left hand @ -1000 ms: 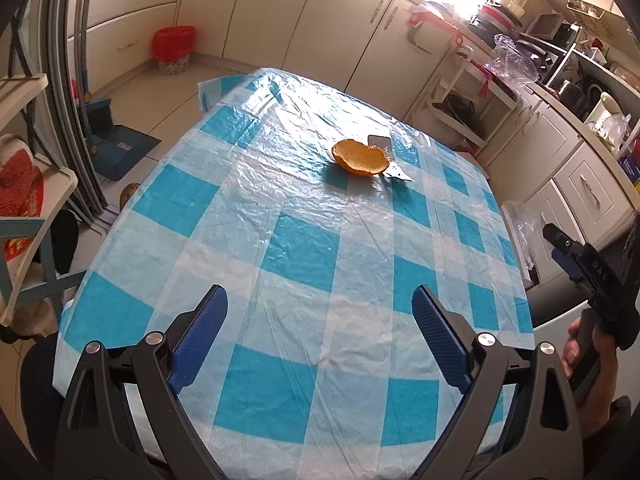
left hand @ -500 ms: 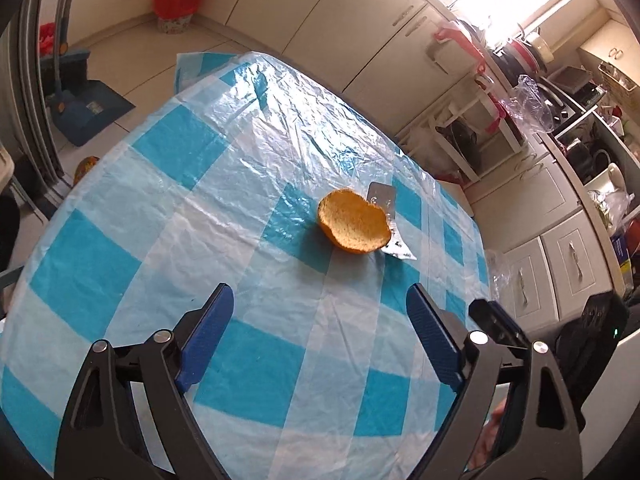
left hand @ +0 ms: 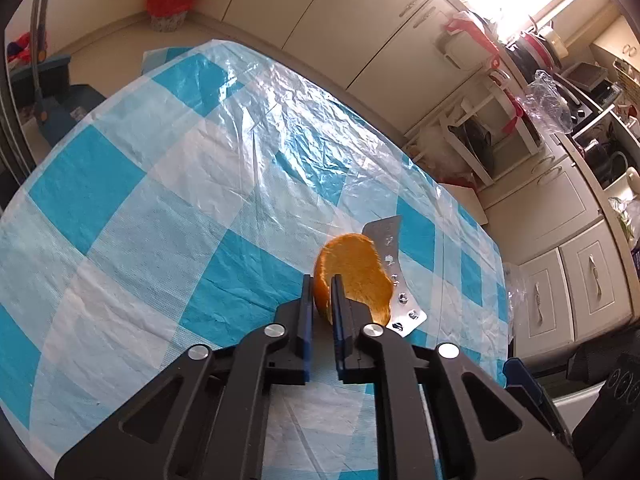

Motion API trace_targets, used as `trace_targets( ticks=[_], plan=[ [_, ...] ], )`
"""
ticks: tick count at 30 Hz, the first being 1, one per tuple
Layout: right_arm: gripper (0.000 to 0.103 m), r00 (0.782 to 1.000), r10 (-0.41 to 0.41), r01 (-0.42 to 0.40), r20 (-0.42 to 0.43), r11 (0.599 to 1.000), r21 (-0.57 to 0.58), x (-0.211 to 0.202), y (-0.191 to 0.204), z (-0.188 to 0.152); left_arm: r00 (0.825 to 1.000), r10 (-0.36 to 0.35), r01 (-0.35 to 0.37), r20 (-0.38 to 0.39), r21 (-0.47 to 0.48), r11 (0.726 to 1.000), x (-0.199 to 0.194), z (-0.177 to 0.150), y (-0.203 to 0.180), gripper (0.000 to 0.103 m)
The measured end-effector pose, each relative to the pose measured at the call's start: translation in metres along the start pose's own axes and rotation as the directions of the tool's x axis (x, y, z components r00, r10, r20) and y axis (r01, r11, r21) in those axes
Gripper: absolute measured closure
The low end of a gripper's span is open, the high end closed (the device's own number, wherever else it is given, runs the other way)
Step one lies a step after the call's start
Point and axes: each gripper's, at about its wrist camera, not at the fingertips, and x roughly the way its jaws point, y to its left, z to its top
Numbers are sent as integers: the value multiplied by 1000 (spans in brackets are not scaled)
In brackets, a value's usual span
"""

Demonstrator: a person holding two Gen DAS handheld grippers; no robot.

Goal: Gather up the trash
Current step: 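Grasp the remaining orange peel with the left gripper, then grasp the silver blister pack with the right gripper while the left holds the peel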

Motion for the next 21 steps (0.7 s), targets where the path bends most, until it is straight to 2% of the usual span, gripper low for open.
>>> trace_targets(
  ticks=[5, 8, 11, 15, 19, 20, 21],
  plan=[
    [21, 1000, 14, -15, -22, 1000, -12, 11, 4, 7, 1000, -1, 0, 29, 36, 999, -27, -4, 21, 99],
    [21, 998, 27, -27, -53, 1000, -10, 25, 9, 10, 999, 11, -12, 43, 28, 1000, -49, -10, 48, 99],
    [23, 992, 75, -74, -97, 997, 21, 44, 14, 12, 999, 18, -18, 44, 0, 1000, -66, -17, 77, 99],
    [41, 978, 161, -138, -135, 977, 164, 68, 9, 14, 999, 12, -10, 43, -45, 999, -78, -25, 105, 99],
    [47, 976, 188, -154, -107, 952, 266, 83, 6, 18, 999, 1, 2, 47, -53, 999, -81, -27, 114, 99],
    [53, 976, 191, -155, -103, 947, 282, 86, 7, 21, 999, -1, 3, 48, -51, 999, -82, -27, 113, 99],
    [62, 975, 196, -157, -106, 941, 299, 90, 8, 22, 999, -2, 4, 48, -49, 999, -82, -27, 113, 99]
  ],
)
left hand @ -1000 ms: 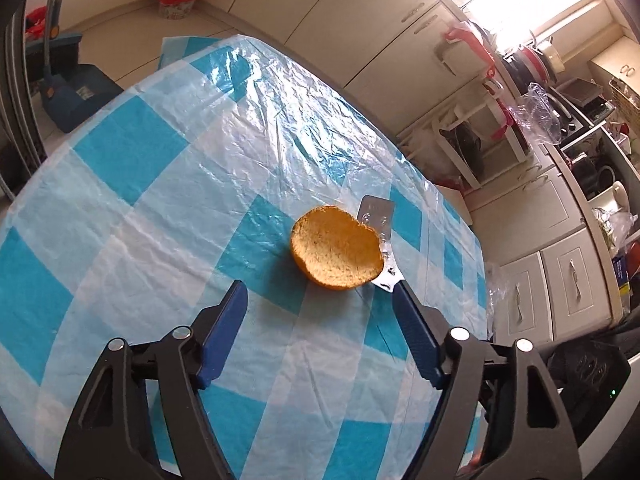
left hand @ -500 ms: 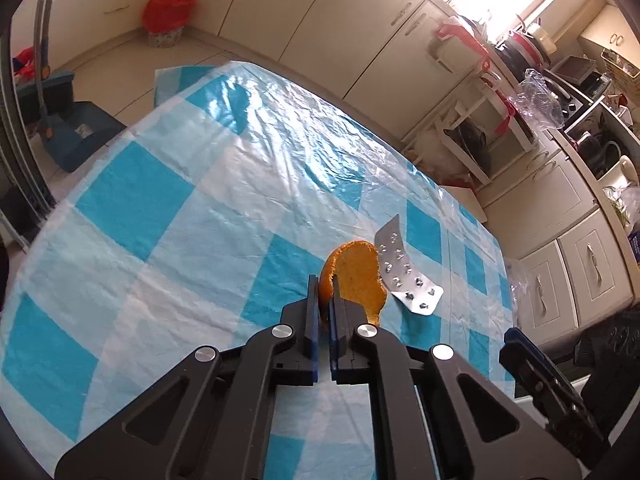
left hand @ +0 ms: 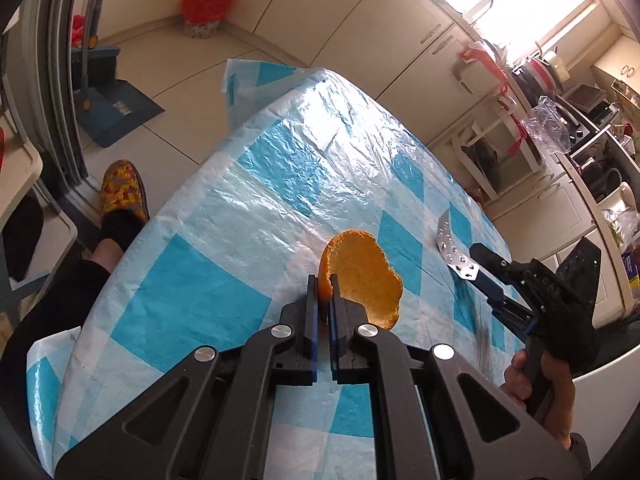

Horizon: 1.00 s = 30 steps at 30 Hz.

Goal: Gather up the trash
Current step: 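Grasp the silver blister pack with the right gripper while the left holds the peel, then carry the blister pack to the bin and release it while the left carries the peel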

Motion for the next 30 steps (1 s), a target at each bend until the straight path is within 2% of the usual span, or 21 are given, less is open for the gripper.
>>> trace_targets(
  ticks=[1, 3, 8, 13, 21, 25, 30],
  plan=[
    [69, 1000, 5, -5, -4, 1000, 10, 4, 1, 2, 1000, -1, 1, 1, 2, 1000, 0, 0, -1, 99],
    [96, 1000, 7, -7, -25, 1000, 17, 14, 4, 3, 1000, -3, 3, 3, 6, 1000, -1, -1, -3, 99],
    [99, 1000, 25, -25, 14, 999, -29, 3, 17, 3, 1000, -6, 6, 13, 13, 1000, -9, -4, -3, 99],
    [99, 998, 35, -30, 53, 996, -85, -30, 24, -3, 1000, -12, 11, 21, 20, 1000, -20, -9, -6, 99],
    [99, 992, -45, 69, 114, 974, -216, -108, 14, -39, 998, -41, 39, 46, 57, 998, -55, -26, -28, 99],
    [99, 981, -89, 122, 170, 974, -193, -146, -9, -60, 997, -59, 55, 51, 84, 995, -73, -41, -41, 99],
    [99, 971, -92, 117, 221, 988, -105, -171, -36, -82, 996, -77, 70, 53, 120, 990, -93, -61, -57, 99]
  ],
)
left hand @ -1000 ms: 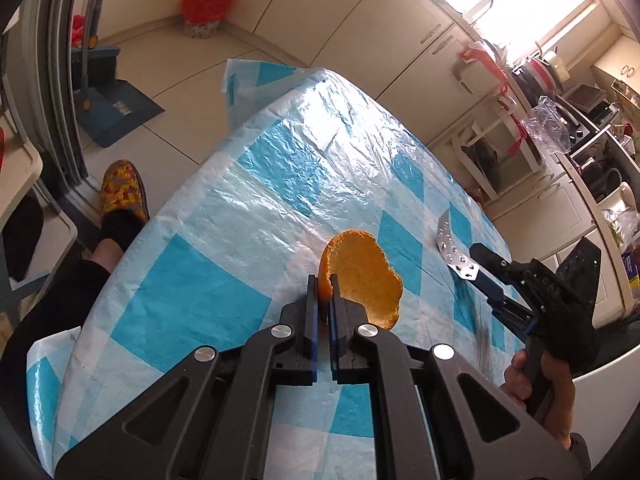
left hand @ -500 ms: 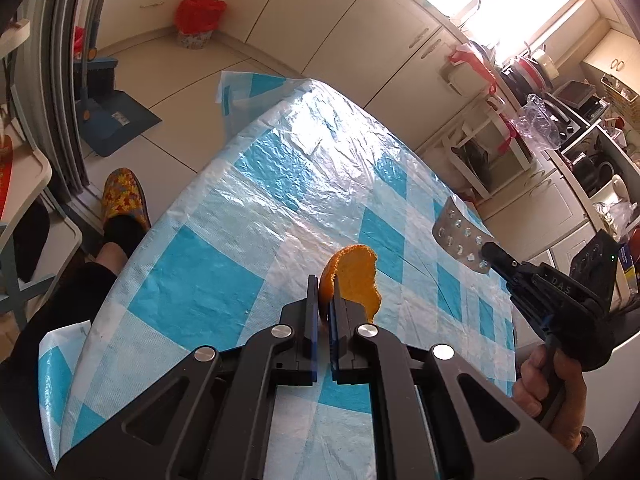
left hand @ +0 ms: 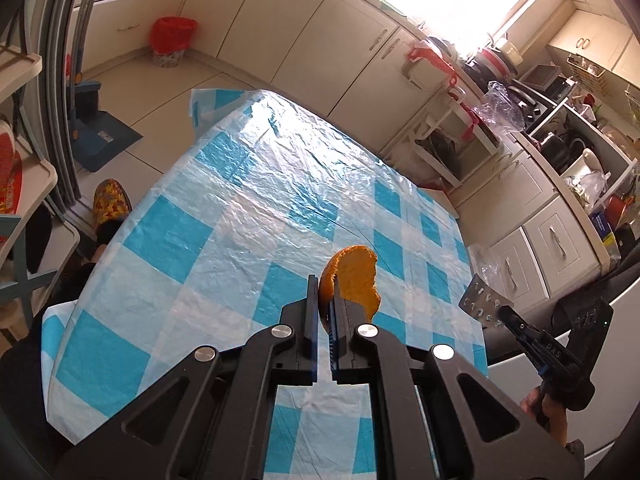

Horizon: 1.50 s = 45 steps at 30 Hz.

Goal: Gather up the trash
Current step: 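Carry the blister pack to the bin and release it while the left carries the peel, then open the left gripper over the yellow bin to drop the orange peel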

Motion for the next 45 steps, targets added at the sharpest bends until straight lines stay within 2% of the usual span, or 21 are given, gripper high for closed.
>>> trace_targets(
  ticks=[6, 17, 23, 27, 29, 30, 34, 36, 37, 38, 39, 41, 42, 43, 45],
  plan=[
    [99, 998, -33, 37, 55, 997, -65, -24, 4, -10, 1000, -11, 10, 10, 46, 999, -26, -18, -25, 99],
    [99, 988, -56, 56, 142, 998, 3, -58, -26, -14, 999, -38, 35, 17, 131, 991, -48, -23, -76, 99],
    [99, 969, -156, 157, 191, 988, 13, -91, -48, -13, 997, -79, 81, -18, 187, 979, -36, -32, -112, 99],
    [99, 952, -265, 262, 153, 964, 38, -101, -75, -13, 992, -108, 120, -65, 222, 968, -19, -43, -138, 99],
    [99, 942, -318, 316, 105, 948, 32, -101, -89, -13, 988, -121, 140, -91, 239, 961, -8, -49, -153, 99],
    [99, 935, -345, 345, 86, 938, 24, -100, -93, -12, 987, -126, 148, -103, 246, 958, -2, -52, -159, 99],
    [99, 873, -487, 485, -8, 870, -94, -82, -107, -7, 977, -147, 185, -153, 281, 942, 22, -65, -192, 99],
    [99, 839, -534, 514, -106, 841, -171, -63, -119, -7, 973, -151, 199, -173, 302, 932, 34, -71, -209, 99],
    [97, 818, -558, 529, -139, 826, -196, -54, -126, -7, 971, -153, 206, -186, 313, 927, 41, -75, -218, 99],
    [84, 808, -570, 543, -148, 818, -188, -52, -134, -7, 969, -153, 211, -197, 323, 923, 48, -79, -227, 99],
    [69, 814, -561, 541, -152, 827, -155, -53, -140, -6, 967, -152, 215, -207, 332, 918, 55, -83, -235, 99],
    [63, 865, -484, 486, -132, 874, -22, -65, -154, 1, 961, -148, 225, -234, 349, 909, 72, -93, -251, 99],
    [61, 884, -456, 461, -108, 887, 30, -72, -157, 4, 958, -145, 229, -248, 357, 906, 80, -98, -258, 99],
    [59, 899, -433, 437, -68, 896, 79, -81, -159, 8, 954, -140, 233, -264, 366, 901, 91, -104, -265, 99],
    [47, 916, -399, 392, 29, 909, 140, -101, -157, 13, 947, -129, 240, -294, 382, 892, 111, -118, -280, 99]
  ],
)
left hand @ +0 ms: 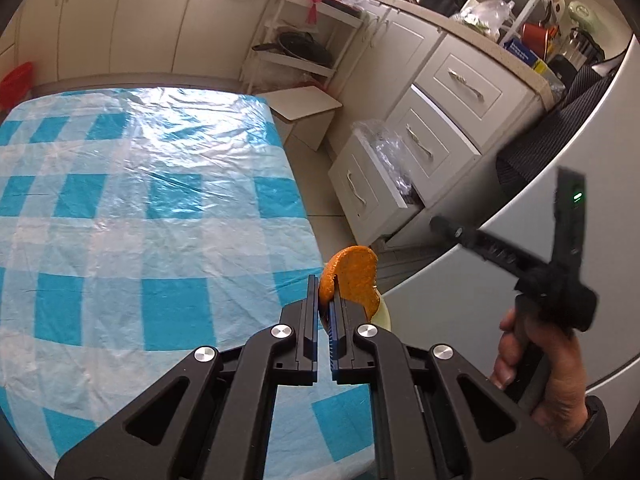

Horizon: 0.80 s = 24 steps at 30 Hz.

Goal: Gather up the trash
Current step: 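Open the left gripper over the yellow bin to drop the orange peel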

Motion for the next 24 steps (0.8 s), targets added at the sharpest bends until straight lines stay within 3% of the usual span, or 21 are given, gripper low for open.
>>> trace_targets(
  ticks=[2, 4, 9, 10, 12, 16, 18, 21, 24],
  plan=[
    [40, 994, 32, -35, 108, 999, 27, -21, -2, 4, 999, -3, 4, -44, 24, 1000, 30, 0, -17, 99],
    [38, 986, 44, -52, 163, 998, 44, -32, -3, 8, 995, -6, 11, -102, 51, 999, 59, 1, -31, 99],
    [38, 981, 76, -98, 180, 989, 114, -33, -11, 16, 984, 8, 7, -176, 84, 996, 104, -1, -54, 84],
    [38, 981, 79, -102, 180, 987, 125, -33, -13, 17, 985, 1, 14, -173, 87, 996, 104, -1, -56, 76],
    [38, 980, 79, -105, 180, 985, 137, -34, -14, 20, 988, -1, 16, -153, 99, 995, 97, -2, -58, 61],
    [35, 982, 79, -101, 171, 987, 128, -30, -6, 21, 993, -5, 14, -119, 75, 997, 66, -3, -44, 51],
    [33, 984, 79, -98, 161, 989, 115, -27, -1, 22, 996, 6, -1, -85, 55, 998, 41, -5, -30, 41],
    [29, 987, 72, -84, 142, 993, 85, -24, 12, 21, 998, 65, -64, -6, 37, 997, -6, -13, -2, 22],
    [28, 989, 69, -76, 132, 996, 44, -24, 26, 16, 984, 164, -164, 66, -9, 986, -54, -22, 34, 14]
  ],
)
